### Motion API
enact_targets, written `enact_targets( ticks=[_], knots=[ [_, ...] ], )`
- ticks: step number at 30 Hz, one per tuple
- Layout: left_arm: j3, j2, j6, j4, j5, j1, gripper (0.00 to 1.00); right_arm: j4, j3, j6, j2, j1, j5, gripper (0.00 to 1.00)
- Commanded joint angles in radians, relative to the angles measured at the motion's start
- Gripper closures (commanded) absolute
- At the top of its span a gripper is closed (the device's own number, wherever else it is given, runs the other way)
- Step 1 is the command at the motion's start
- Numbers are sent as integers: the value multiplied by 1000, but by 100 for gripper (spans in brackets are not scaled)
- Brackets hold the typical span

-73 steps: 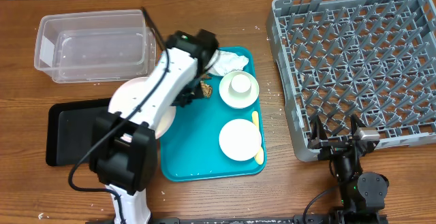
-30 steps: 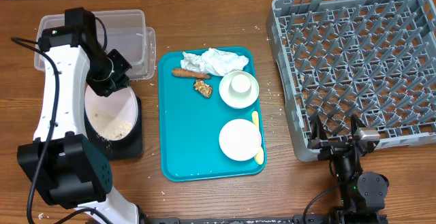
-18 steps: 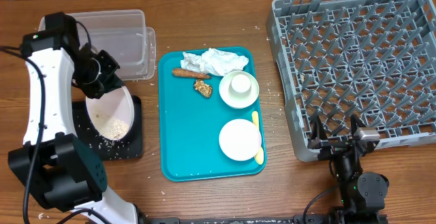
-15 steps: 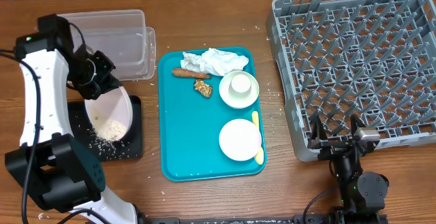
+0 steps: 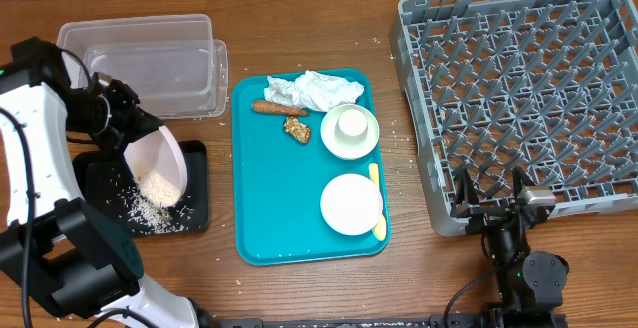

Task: Sort waste into correct bins and load items into the dishwasher
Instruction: 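Tilt the plate with the left gripper to dump rice onto the black tray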

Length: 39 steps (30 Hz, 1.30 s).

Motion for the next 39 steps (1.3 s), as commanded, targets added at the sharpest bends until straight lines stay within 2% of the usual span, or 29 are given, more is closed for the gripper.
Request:
enact_targets(
  ticks=[1, 5, 10, 13, 16, 20, 24, 27, 31, 34, 37, 39],
  knots=[
    [26, -27, 53, -9, 93, 41, 96, 8, -10, 0, -7, -3, 10, 0],
    [26, -27, 90, -27, 182, 66, 96, 8, -11, 0, -7, -3, 10, 0],
    [26, -27, 95, -42, 196, 77, 96, 8, -10, 0, -7, -3, 10, 0],
    [26, -27, 86, -25, 156, 79, 96, 8, -11, 0, -7, -3, 10, 0],
    [26, -27, 90, -29, 231, 78, 96, 8, -11, 0, -7, -3, 10, 0],
    [26, -27, 72, -11, 138, 89, 96, 8, -10, 0, -7, -3, 10, 0],
    [26, -27, 119, -41, 253, 98, 95, 8, -10, 0, -7, -3, 10, 0],
    [26, -27, 106, -20, 206, 103, 96, 8, -10, 0, -7, -3, 10, 0],
    [26, -27, 146, -44, 348, 105, 96, 8, -10, 0, -7, -3, 10, 0],
    [26, -26, 134, -29, 294, 110, 96, 8, -11, 0, -7, -3, 10, 0],
    [26, -27, 135, -52, 334, 113, 96, 8, -10, 0, -7, -3, 10, 0],
    [26, -26, 119, -47, 293, 114, 96, 8, -10, 0, -7, -3, 10, 0]
  ],
)
